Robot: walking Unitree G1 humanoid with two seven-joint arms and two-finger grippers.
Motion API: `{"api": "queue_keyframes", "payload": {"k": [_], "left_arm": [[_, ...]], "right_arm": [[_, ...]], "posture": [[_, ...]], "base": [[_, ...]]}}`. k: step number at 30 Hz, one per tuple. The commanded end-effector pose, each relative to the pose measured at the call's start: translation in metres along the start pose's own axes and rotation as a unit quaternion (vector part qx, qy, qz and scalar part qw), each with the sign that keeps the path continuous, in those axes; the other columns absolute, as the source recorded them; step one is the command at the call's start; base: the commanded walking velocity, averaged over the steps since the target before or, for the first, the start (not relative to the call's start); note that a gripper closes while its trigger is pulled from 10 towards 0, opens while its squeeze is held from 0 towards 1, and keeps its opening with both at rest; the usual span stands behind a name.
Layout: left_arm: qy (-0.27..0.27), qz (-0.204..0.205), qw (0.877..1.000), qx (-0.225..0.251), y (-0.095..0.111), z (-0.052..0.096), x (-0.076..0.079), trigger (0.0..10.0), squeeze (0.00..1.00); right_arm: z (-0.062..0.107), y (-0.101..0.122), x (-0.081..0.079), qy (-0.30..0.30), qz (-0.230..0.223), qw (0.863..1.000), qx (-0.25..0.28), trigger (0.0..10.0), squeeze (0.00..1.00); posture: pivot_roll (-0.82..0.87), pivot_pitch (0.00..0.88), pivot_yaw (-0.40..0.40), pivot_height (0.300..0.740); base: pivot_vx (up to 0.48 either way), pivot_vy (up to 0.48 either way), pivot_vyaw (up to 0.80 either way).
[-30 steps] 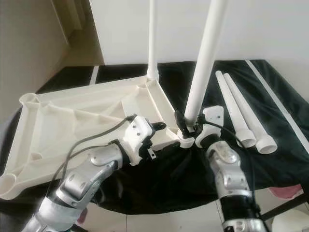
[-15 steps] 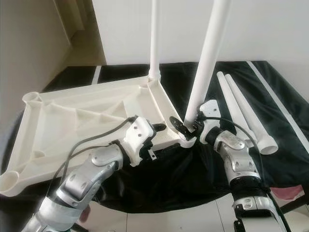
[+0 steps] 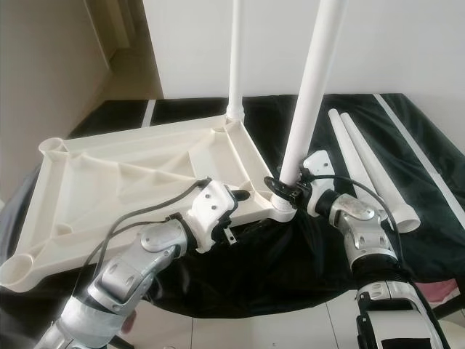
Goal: Building children table
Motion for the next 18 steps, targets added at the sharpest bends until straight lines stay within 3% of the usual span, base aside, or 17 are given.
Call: {"api": "queue_keyframes", "payload": {"k": [1, 11, 15, 18], "left_arm": [[-0.023, 0.019, 0.999, -0.02, -0.009, -0.001, 0.005, 10.0, 0.0], [-0.017, 0.02, 0.999, -0.024, -0.011, -0.001, 0.005, 10.0, 0.0], [-0.017, 0.041, 0.999, -0.022, -0.012, 0.0, 0.007, 10.0, 0.0], [-0.002, 0.028, 0.999, -0.032, -0.016, -0.001, 0.004, 10.0, 0.0]], "right_arm": [[0.002, -0.014, 0.002, -0.022, -0.023, 0.999, -0.018, 10.0, 0.0], [0.0, -0.027, 0.002, -0.109, -0.071, 0.992, -0.004, 10.0, 0.0], [-0.001, -0.024, -0.001, -0.144, -0.094, 0.985, 0.017, 10.0, 0.0], [-0.002, -0.02, -0.009, -0.21, -0.122, 0.969, 0.041, 10.0, 0.0]], "posture": [[-0.05, 0.001, 0.022, 0.74], [-0.05, 0.002, 0.016, 0.74], [-0.05, 0.003, 0.015, 0.74], [-0.06, 0.004, 0.015, 0.74]], "base": [[0.0, 0.0, 0.0], [0.0, 0.0, 0.0], [0.0, 0.0, 0.0], [0.0, 0.0, 0.0]]}}
Point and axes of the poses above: a point about 5 cm out from each wrist's last joint towards the gripper, its own z axis pointing back from the gripper into the wrist, its own y axis along the axis of the wrist's last joint, x = y × z, the point moved 3 cm from there along -z, pointing out of the wrist towards the gripper, and after that the axes turned 8 degrees about -z, right-handed, at the moved point
